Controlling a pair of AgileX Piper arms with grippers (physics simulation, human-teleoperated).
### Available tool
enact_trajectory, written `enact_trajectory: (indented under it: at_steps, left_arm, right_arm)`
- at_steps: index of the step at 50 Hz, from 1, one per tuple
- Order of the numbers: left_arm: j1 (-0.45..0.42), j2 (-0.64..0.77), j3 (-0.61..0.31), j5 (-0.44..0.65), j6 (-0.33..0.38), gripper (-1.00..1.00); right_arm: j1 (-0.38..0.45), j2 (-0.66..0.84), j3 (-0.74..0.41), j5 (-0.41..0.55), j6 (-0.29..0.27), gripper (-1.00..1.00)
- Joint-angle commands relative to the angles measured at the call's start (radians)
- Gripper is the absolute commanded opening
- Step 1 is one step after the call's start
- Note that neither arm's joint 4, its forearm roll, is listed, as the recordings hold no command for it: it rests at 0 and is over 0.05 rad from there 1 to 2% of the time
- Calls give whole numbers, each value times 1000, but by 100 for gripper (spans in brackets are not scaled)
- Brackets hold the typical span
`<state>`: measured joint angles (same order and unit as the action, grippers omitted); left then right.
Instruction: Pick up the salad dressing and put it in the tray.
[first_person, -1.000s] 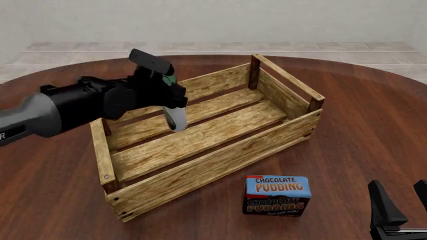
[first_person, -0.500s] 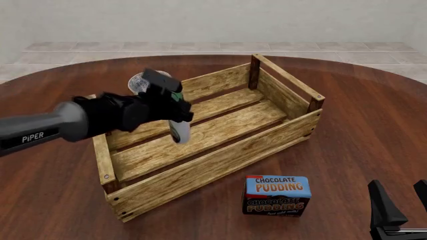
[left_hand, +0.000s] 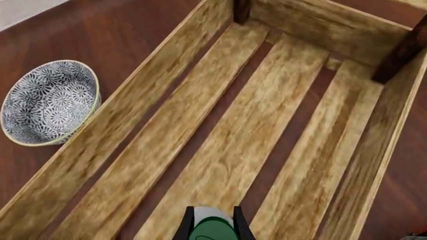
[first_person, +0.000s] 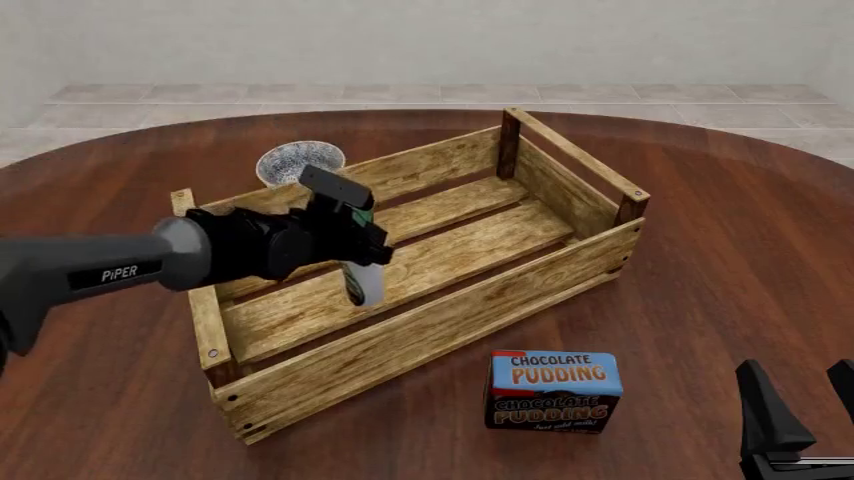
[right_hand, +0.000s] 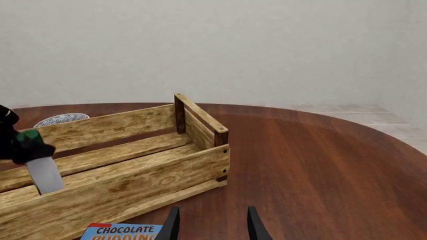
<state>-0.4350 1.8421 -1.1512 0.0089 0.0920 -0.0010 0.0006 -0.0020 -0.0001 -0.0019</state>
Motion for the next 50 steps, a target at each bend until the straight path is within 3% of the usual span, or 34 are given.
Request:
enact_trajectory:
  at_steps: [1,44,45,50]
  left_arm:
    - [-4,24,-6,-11,14,-100]
    - [2,94,-17,-19,11,-100]
    - [0,93,-17,-19,9,100]
    - [-2,84,-14,-16,11,100]
  right_arm:
    - [0,0,0,0,0,100]
    - [0,0,0,0,0,100]
    - [0,0,0,0,0,100]
    - [0,0,0,0,0,100]
